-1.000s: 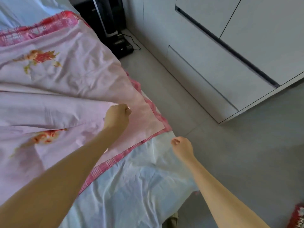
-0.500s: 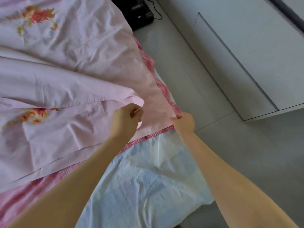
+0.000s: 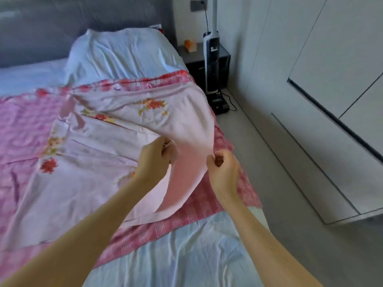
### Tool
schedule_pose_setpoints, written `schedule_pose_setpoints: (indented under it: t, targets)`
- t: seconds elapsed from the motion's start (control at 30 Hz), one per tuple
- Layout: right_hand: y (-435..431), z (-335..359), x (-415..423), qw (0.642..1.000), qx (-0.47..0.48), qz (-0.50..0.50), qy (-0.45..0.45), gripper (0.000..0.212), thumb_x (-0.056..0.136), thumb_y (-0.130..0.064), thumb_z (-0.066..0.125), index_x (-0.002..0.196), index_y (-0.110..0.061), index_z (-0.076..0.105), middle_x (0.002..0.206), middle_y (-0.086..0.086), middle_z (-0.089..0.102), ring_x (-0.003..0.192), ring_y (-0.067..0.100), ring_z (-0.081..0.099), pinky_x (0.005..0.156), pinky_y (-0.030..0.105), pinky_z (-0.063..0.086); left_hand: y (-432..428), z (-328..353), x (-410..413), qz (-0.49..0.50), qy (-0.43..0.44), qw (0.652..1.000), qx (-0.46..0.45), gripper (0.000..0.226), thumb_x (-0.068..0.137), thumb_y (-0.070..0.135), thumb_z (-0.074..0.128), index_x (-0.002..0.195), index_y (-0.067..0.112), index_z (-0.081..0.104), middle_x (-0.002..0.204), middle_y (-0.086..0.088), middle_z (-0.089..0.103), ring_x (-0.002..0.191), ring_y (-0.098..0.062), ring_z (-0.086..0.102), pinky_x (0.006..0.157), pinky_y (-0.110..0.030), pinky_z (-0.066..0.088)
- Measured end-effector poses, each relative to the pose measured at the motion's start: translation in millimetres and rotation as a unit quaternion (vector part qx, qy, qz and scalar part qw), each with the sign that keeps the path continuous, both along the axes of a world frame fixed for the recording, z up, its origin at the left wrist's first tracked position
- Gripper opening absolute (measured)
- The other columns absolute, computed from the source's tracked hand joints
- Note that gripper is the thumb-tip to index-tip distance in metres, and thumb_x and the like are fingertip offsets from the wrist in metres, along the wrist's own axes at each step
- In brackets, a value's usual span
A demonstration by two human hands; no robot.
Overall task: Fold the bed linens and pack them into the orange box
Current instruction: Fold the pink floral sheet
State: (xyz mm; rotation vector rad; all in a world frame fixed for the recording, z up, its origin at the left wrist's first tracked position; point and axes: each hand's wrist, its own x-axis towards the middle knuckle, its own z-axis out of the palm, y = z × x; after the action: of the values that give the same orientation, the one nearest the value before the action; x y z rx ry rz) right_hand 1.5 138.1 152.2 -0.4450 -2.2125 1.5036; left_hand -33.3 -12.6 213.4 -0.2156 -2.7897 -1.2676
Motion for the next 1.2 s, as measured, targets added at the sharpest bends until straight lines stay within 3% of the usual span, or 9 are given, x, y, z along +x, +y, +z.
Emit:
schedule_pose_setpoints:
  t: [0.17, 0.33, 0.47, 0.53, 0.6, 0.7, 0.8, 1.0, 1.2]
  targets:
    - [-88, 123, 27, 0.996, -0.015, 0.029, 0.078, 0.011, 0.086, -0.010, 0.064, 0.078, -0.012, 0.058, 0.069, -0.014, 0.055, 0.062, -0.002, 0.053, 0.059, 0.007, 0.041, -92, 132, 26, -0.073, 0.060, 0.995, -0.043, 0.022, 0.085, -0.001, 0.053, 0.067, 0.003, 0.065, 0.060, 0.013, 0.067, 0.060, -0.014, 0.064, 0.068, -0.033, 0.055]
    - [-164, 220, 67, 0.986, -0.044, 0.089, 0.135, 0.016, 0.084, -0.014, 0.065, 0.069, -0.010, 0.059, 0.058, -0.001, 0.060, 0.052, 0.010, 0.057, 0.054, 0.014, 0.043, -151, 230, 75, -0.109, 0.103, 0.980, -0.132, 0.023, 0.088, 0.007, 0.058, 0.067, 0.004, 0.067, 0.064, -0.004, 0.067, 0.065, -0.022, 0.067, 0.066, -0.034, 0.054]
    - [-209, 272, 97, 0.973, -0.094, 0.159, 0.136, 0.020, 0.085, -0.012, 0.066, 0.068, -0.006, 0.060, 0.050, 0.001, 0.061, 0.043, 0.010, 0.058, 0.050, 0.025, 0.050, -180, 264, 107, -0.101, 0.158, 0.966, -0.180, 0.025, 0.091, 0.014, 0.055, 0.067, 0.015, 0.061, 0.062, 0.001, 0.062, 0.061, -0.016, 0.058, 0.061, -0.029, 0.048]
    - [-217, 282, 104, 0.967, -0.115, 0.186, 0.130, 0.021, 0.087, -0.010, 0.063, 0.066, -0.004, 0.063, 0.052, 0.005, 0.065, 0.046, 0.018, 0.063, 0.056, 0.033, 0.056, -186, 267, 115, -0.090, 0.185, 0.955, -0.213, 0.027, 0.093, 0.014, 0.051, 0.067, 0.017, 0.056, 0.058, 0.009, 0.052, 0.056, -0.008, 0.049, 0.054, -0.019, 0.038]
    - [-224, 289, 110, 0.964, -0.115, 0.209, 0.118, 0.023, 0.088, -0.008, 0.061, 0.066, -0.002, 0.065, 0.056, 0.008, 0.067, 0.050, 0.023, 0.066, 0.057, 0.031, 0.056, -195, 269, 125, -0.074, 0.193, 0.952, -0.224, 0.025, 0.093, 0.013, 0.049, 0.071, 0.015, 0.058, 0.058, 0.012, 0.049, 0.054, -0.007, 0.045, 0.052, -0.018, 0.032]
    - [-229, 293, 115, 0.953, -0.158, 0.246, 0.083, 0.018, 0.086, 0.000, 0.059, 0.074, 0.007, 0.069, 0.060, 0.012, 0.069, 0.052, 0.021, 0.067, 0.054, 0.025, 0.055, -202, 267, 137, -0.053, 0.170, 0.957, -0.228, 0.021, 0.092, 0.010, 0.046, 0.081, 0.008, 0.065, 0.070, 0.001, 0.059, 0.066, -0.017, 0.052, 0.059, -0.027, 0.038]
    - [-231, 293, 116, 0.948, -0.167, 0.266, 0.056, 0.014, 0.083, 0.004, 0.060, 0.073, 0.007, 0.070, 0.062, 0.014, 0.069, 0.056, 0.023, 0.068, 0.064, 0.035, 0.060, -203, 261, 143, -0.029, 0.137, 0.967, -0.212, 0.019, 0.089, 0.008, 0.046, 0.084, 0.006, 0.065, 0.076, -0.004, 0.064, 0.074, -0.023, 0.059, 0.066, -0.036, 0.046]
    - [-225, 295, 109, 0.958, -0.084, 0.275, 0.009, 0.018, 0.084, 0.003, 0.061, 0.068, 0.006, 0.069, 0.068, 0.020, 0.070, 0.061, 0.027, 0.070, 0.067, 0.042, 0.059, -192, 250, 144, 0.011, 0.078, 0.977, -0.196, 0.020, 0.087, 0.009, 0.047, 0.094, 0.006, 0.065, 0.088, -0.009, 0.068, 0.081, -0.023, 0.059, 0.066, -0.033, 0.044]
    - [-218, 296, 93, 0.956, 0.081, 0.281, -0.003, 0.021, 0.083, 0.006, 0.053, 0.080, 0.001, 0.073, 0.078, 0.019, 0.071, 0.072, 0.029, 0.069, 0.071, 0.045, 0.057, -181, 243, 130, 0.035, 0.069, 0.992, -0.096, 0.017, 0.070, 0.016, 0.064, 0.075, -0.001, 0.064, 0.075, -0.015, 0.066, 0.062, -0.017, 0.048, 0.058, -0.031, 0.039]
